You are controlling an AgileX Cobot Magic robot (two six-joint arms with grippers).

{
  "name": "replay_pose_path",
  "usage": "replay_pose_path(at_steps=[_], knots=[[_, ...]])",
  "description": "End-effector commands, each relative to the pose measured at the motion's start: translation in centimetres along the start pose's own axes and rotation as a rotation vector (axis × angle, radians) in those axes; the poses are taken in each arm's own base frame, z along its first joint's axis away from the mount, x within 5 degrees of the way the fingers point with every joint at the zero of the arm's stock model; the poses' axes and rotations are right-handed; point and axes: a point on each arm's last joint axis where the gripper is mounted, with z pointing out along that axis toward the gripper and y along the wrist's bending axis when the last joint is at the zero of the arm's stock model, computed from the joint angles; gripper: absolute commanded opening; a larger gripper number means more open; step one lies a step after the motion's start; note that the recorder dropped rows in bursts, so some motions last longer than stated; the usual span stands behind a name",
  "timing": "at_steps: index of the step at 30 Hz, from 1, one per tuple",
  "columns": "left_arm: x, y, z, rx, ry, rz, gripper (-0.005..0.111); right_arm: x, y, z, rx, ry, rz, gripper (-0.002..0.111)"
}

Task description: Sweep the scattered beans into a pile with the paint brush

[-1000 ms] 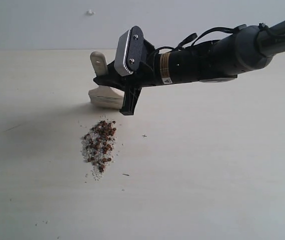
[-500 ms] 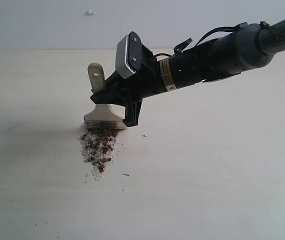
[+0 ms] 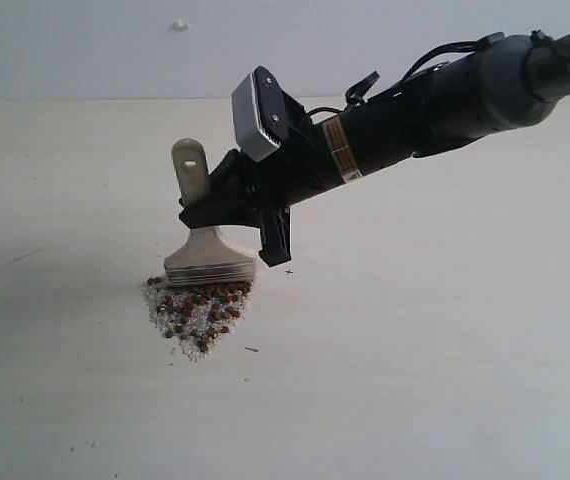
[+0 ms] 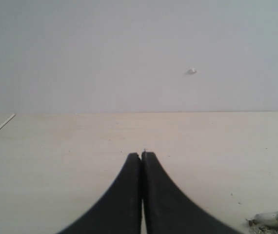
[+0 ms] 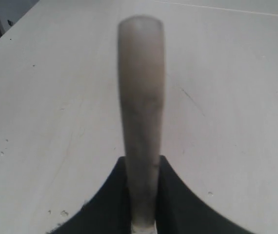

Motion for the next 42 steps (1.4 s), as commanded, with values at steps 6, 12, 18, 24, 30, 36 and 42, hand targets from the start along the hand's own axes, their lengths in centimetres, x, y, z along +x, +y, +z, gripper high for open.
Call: replay_pose_path(at_steps=[6,12,18,24,30,36,42], knots=[[0.1,0.0,0.0,0.005,-0.003,-0.008,0.000,-3.5,-1.6,-1.7,0.226,-0.051,-0.226,0.000],[0.1,0.0,0.0,0.005,-0.003,-0.008,0.000,-1.7,-2.7,-0.4,0.293,-0.111,-0.248,0.000],[0.1,0.0,0.0,0.005,-0.003,-0.008,0.000,0.6,-4.0,1.3,0.256,-0.095,-0.204,0.000],[0.1,0.0,0.0,0.005,-0.003,-0.008,0.000,-0.6,-4.0,1.5,0.111,-0.109,-0.128,0.000],[0.1,0.0,0.0,0.005,-0.003,-0.008,0.000,-1.0,-3.7,1.3,-0.030,-0.014,-0.063,0.000],[0.1,0.0,0.0,0.005,-0.003,-0.008,0.000,-1.5,-3.1,1.2,-0.108,-0.066,-0.014,0.000],[0.1,0.0,0.0,0.005,-0.003,-0.008,0.000,-2.2,-3.2,0.9,-0.088,-0.063,-0.030,0.000]])
